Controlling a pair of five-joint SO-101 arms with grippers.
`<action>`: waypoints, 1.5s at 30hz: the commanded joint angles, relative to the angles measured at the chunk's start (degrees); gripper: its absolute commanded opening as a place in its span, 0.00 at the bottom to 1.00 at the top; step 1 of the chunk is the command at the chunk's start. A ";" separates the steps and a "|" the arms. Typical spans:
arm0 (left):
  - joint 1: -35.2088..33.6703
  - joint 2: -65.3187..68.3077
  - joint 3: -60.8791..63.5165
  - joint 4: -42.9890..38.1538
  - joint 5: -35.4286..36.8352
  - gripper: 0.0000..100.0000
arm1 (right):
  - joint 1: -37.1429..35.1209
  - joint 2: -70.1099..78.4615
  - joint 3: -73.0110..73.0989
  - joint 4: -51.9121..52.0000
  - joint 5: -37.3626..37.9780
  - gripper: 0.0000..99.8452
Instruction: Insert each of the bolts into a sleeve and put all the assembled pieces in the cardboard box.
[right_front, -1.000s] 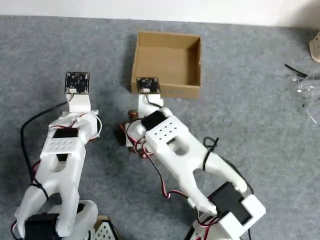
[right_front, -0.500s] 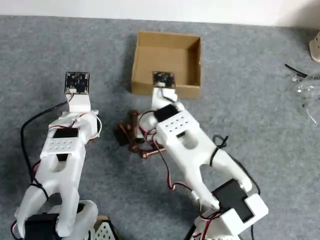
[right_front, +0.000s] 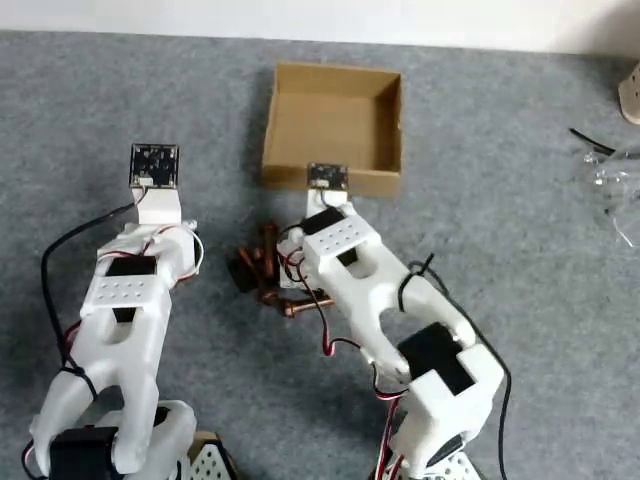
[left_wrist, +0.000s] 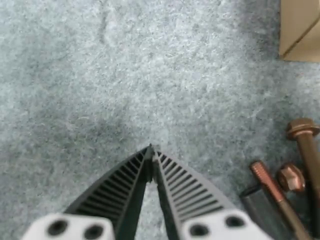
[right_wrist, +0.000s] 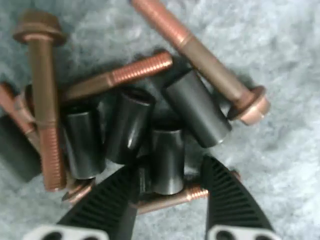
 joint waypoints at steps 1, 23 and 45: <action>-0.57 -0.22 -0.04 -0.79 0.35 0.00 | 0.40 -0.31 -2.59 1.54 -2.90 0.16; 0.92 -0.22 -0.04 -0.79 0.35 0.00 | 0.66 -0.48 -2.59 1.89 -2.55 0.00; 0.75 -0.13 -0.22 -0.88 0.26 0.00 | 8.04 -45.05 19.03 -7.60 7.03 0.00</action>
